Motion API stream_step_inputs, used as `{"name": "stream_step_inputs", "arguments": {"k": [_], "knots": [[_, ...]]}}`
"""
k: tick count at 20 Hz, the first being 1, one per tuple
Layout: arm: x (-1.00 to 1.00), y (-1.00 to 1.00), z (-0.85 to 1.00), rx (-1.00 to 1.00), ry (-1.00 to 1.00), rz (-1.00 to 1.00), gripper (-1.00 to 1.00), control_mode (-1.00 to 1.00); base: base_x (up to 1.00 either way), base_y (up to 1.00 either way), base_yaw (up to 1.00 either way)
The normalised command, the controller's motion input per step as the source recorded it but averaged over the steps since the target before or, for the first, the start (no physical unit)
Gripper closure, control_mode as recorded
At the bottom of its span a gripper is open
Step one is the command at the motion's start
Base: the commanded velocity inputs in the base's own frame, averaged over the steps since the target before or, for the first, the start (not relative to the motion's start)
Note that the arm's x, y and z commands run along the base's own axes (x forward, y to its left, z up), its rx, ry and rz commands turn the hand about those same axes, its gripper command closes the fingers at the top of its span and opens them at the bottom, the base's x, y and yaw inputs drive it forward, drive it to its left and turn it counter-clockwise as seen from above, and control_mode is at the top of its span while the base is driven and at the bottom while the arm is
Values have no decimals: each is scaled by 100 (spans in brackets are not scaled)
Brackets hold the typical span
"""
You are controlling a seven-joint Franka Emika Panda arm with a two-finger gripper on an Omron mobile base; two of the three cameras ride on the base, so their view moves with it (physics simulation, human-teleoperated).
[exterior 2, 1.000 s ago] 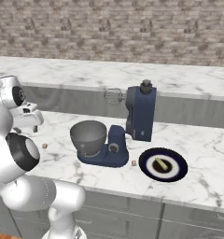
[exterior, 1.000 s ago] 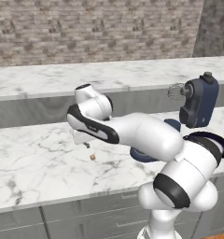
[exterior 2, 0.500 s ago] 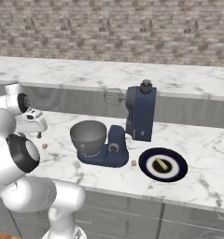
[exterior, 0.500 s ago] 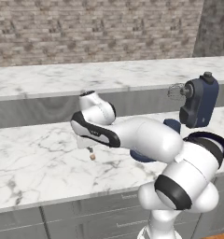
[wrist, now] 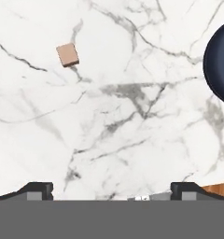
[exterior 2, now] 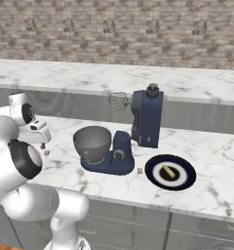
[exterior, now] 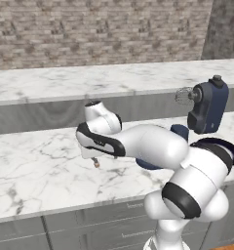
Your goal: Add butter and sugar cubes to the stand mixer bowl and then turn on the stand mixer to begin making frosting.
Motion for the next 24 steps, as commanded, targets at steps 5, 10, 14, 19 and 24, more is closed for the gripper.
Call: {"name": "stream_step_inputs", "arguments": {"k": [5,10,14,19,24], "knots": [[19,0,-18,0,0,-3,-100,-100,0,0,0],[21,0,-20,0,0,-2,-100,-100,0,0,0],[20,0,-18,0,0,-2,-100,-100,0,0,0],[19,0,-16,0,0,0,-100,-100,0,0,0],[20,5,-15,0,0,0,-100,-100,0,0,0]]}}
